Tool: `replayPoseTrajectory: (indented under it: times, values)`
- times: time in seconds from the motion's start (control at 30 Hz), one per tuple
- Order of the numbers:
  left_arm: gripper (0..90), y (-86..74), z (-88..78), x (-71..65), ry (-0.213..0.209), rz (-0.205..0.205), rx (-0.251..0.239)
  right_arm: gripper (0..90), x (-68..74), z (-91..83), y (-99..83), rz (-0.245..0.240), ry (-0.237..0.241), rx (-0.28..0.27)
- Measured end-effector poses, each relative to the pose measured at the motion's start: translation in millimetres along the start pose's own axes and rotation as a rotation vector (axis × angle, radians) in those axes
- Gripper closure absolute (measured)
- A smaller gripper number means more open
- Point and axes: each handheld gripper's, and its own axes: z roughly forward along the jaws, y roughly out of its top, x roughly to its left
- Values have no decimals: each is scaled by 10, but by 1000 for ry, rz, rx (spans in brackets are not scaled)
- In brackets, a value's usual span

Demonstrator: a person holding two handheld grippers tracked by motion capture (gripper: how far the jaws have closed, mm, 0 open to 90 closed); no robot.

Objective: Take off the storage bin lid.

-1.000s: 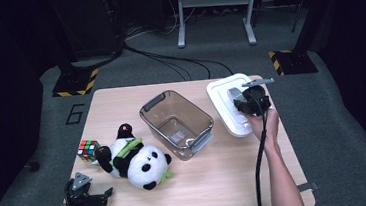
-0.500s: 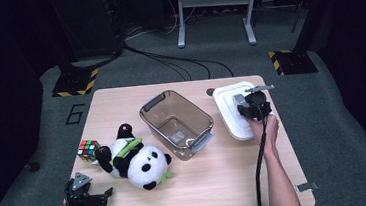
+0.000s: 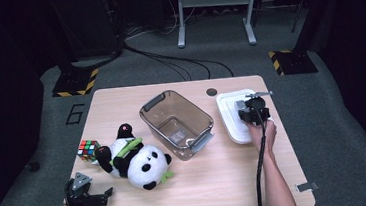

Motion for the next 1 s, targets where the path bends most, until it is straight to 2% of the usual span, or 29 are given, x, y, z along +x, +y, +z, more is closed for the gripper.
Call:
replayPoseTrajectory:
  times: [0.23,0.4,0.87,1.0]
  values:
    - [0,0,0,0,0,0,0,666,-27,134,-98,9,-21,24]
    - [0,0,0,0,0,0,0,666,-57,219,-156,36,-26,45]
    - [0,1,0,0,0,0,1,660,-46,411,-284,42,-41,93]
    - [0,1,-1,1,2,1,1,583,-69,432,-306,44,-31,101]
